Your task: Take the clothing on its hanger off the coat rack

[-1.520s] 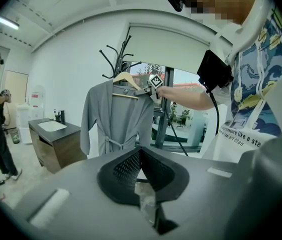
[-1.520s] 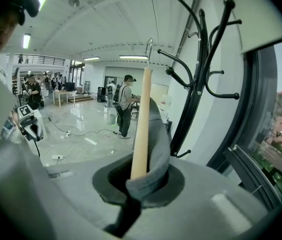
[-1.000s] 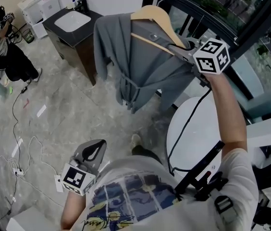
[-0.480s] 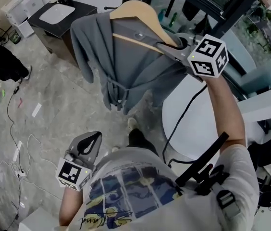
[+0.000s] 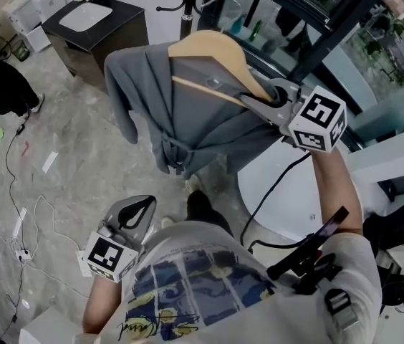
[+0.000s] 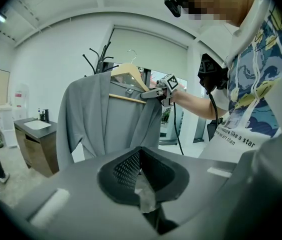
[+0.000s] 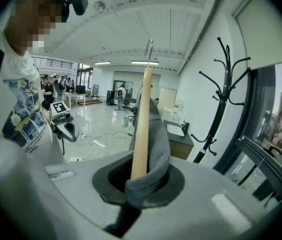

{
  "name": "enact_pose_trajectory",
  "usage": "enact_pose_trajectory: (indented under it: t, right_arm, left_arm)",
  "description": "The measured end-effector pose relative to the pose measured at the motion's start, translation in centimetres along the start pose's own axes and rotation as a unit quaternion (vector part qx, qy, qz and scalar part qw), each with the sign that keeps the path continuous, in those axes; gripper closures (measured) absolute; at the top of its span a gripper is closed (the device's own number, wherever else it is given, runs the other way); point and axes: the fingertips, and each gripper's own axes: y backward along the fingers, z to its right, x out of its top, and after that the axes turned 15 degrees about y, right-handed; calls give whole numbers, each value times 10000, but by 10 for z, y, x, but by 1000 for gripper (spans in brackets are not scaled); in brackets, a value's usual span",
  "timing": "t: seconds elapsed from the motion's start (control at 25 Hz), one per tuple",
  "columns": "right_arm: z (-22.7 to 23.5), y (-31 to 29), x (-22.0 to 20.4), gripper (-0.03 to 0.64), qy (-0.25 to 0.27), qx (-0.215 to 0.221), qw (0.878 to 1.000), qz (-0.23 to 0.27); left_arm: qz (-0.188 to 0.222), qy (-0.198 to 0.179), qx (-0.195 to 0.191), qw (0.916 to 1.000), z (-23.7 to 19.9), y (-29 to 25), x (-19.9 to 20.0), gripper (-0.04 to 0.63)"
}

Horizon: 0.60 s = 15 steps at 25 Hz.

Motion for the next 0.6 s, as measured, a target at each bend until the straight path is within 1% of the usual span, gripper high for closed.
enact_pose_trajectory:
  t: [0.12,0.36,0.6]
  right_arm:
    - [-14,5,0,614,15,-36,10000,-14]
    - [-39,9,0,614,34,-13,10000,-13]
    - [-63,11,8,614,111,12,9999,-8]
  left_arm:
    - [0,-38,-78,10000,1,0,-6,594]
    - [36,-39,-114,9999,2,-1,-8,594]
    - [47,-28,-137,9999,1,2,-9,594]
